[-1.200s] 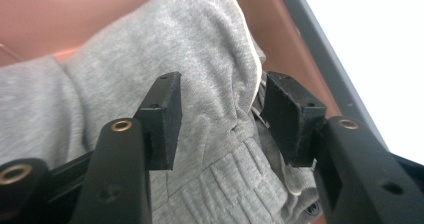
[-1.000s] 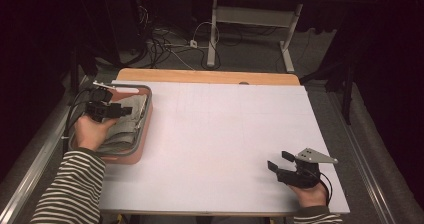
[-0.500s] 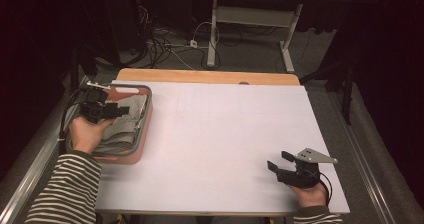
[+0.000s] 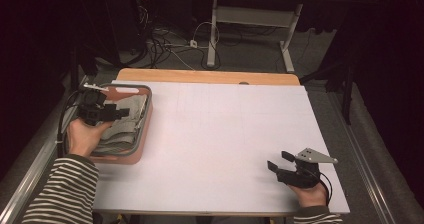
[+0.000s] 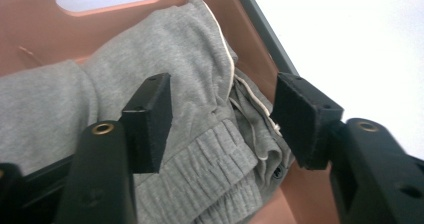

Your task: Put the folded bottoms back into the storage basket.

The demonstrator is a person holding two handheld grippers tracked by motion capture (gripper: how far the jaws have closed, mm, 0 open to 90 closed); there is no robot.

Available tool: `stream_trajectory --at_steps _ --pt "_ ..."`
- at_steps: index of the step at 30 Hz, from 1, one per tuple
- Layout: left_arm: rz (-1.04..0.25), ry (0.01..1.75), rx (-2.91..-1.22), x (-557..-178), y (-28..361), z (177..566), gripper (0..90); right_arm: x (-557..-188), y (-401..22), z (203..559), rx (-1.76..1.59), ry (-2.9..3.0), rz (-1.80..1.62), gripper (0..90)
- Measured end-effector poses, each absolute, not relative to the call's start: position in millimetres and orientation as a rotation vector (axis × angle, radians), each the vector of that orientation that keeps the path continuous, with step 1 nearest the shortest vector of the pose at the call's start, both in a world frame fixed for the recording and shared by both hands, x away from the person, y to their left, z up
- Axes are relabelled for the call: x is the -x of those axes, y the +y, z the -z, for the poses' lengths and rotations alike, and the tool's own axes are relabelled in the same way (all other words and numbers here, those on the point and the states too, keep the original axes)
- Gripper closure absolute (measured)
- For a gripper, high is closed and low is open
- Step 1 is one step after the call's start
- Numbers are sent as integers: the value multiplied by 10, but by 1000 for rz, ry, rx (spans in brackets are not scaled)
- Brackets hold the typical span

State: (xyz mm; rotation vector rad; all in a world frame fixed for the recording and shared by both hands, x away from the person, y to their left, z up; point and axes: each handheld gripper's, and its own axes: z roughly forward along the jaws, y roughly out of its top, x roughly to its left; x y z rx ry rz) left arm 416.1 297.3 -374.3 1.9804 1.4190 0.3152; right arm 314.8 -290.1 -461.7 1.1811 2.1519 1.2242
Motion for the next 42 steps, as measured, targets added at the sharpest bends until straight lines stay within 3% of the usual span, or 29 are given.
stream_trajectory --at_steps 6,42 --pt "-321 1411 -1977 -4120 2960 3752 348 -3148 -2905 4618 -1185 2151 -1225 310" --pt "-345 1303 -1983 -3803 2886 3773 337 -3138 -2920 4612 -1184 2149 -1228 310"
